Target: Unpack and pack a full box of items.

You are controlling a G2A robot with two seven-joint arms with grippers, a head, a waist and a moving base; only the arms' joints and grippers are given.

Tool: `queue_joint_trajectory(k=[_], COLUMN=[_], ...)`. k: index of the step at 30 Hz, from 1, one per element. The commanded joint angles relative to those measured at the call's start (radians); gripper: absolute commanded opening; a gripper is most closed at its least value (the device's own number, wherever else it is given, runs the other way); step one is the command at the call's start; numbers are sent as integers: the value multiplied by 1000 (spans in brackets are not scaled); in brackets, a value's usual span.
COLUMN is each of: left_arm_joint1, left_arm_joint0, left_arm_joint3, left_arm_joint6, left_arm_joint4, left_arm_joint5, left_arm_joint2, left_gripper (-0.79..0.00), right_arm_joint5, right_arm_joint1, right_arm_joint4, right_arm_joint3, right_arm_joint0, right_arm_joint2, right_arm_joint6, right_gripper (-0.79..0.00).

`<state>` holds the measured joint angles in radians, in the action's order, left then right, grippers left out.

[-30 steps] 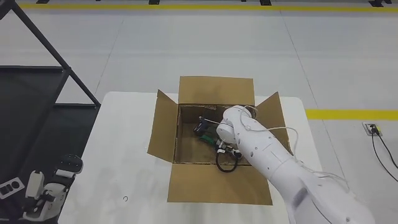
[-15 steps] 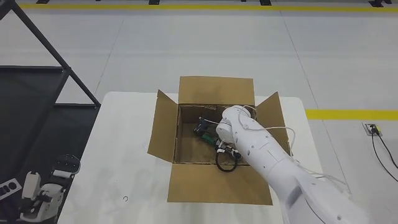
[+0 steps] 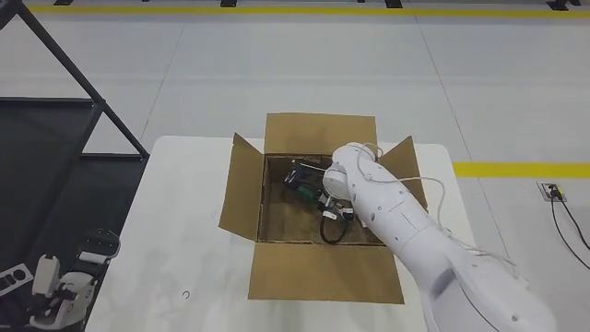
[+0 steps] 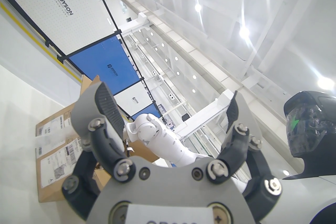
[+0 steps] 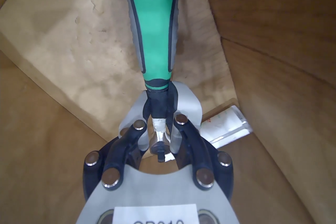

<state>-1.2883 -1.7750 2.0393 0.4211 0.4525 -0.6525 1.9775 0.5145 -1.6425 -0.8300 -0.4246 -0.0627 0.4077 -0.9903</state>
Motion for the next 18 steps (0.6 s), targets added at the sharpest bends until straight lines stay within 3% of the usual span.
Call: queue_joint_trajectory(k=[1, 5, 9, 14, 18], left_arm_joint1=[0, 2, 2, 3, 3], left_arm_joint0=[4, 14, 24, 30, 30], left_arm_joint3=[-2, -2, -2, -3, -5], left_arm_joint6=[4, 18, 28, 33, 34], left_arm_joint4=[-1, 2, -4, -11, -13], left_arm_joint5=[5, 17, 24, 25, 26], left_arm_joint2=[-3, -14, -25, -37, -40], left_gripper=[0, 0, 0, 0, 0], right_arm_joint5=[-2, -46, -168, -299, -309], right_arm_joint1=[18, 70, 147, 270, 335], right_arm_joint4=[-9, -41, -90, -201, -285], right_arm_joint3=[-42, -190, -463, -958, -1269], right_arm_joint0=[-4, -22, -78, -260, -436], right_arm_joint2=[13, 55, 134, 333, 490], right_arm_joint6=[12, 5, -132, -369, -445], right_gripper=[-785, -785, -785, -785, -785])
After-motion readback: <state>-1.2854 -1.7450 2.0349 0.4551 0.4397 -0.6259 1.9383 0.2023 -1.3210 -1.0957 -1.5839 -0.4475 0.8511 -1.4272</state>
